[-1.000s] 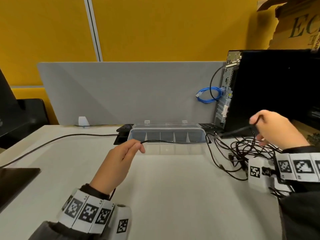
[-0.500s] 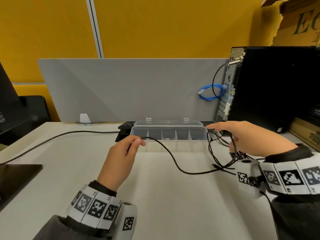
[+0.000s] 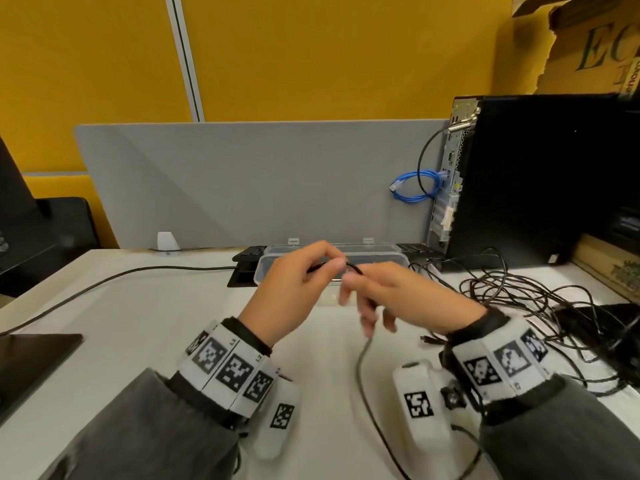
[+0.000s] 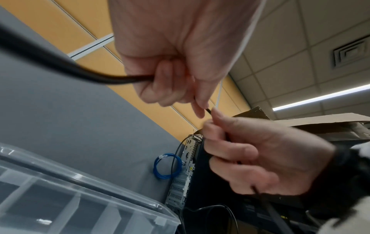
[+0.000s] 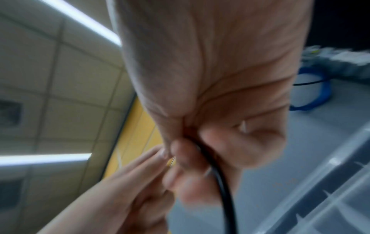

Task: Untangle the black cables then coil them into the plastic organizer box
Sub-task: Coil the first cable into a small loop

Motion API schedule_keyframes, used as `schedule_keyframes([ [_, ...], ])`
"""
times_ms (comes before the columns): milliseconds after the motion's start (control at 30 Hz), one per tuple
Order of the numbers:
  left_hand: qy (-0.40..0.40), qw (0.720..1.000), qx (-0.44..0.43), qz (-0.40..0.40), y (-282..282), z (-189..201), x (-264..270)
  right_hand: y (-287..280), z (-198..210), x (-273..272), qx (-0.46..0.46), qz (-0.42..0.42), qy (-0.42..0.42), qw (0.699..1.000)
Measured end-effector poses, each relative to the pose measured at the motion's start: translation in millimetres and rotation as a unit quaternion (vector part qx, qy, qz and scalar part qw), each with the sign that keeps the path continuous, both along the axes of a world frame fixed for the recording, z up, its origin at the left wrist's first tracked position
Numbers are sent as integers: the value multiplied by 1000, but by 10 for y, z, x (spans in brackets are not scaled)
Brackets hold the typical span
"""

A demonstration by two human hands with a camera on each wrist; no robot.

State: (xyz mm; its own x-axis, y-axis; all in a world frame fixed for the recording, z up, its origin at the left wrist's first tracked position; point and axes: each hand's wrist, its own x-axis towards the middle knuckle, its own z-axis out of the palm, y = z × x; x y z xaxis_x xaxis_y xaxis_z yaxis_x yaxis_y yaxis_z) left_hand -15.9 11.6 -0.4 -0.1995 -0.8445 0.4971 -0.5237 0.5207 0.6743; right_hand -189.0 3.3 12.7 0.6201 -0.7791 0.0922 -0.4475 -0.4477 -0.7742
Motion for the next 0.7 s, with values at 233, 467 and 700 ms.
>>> schedule_keyframes([
  [233, -53, 995, 83, 4, 54, -87, 277, -313, 242, -899, -129, -356, -240, 894],
  [467, 33, 988, 141, 57, 92, -238, 281, -302, 93, -904, -223, -377, 151, 886],
  [700, 95, 992, 74, 28, 170, -273, 52, 164, -34, -2, -140, -31, 181, 973],
])
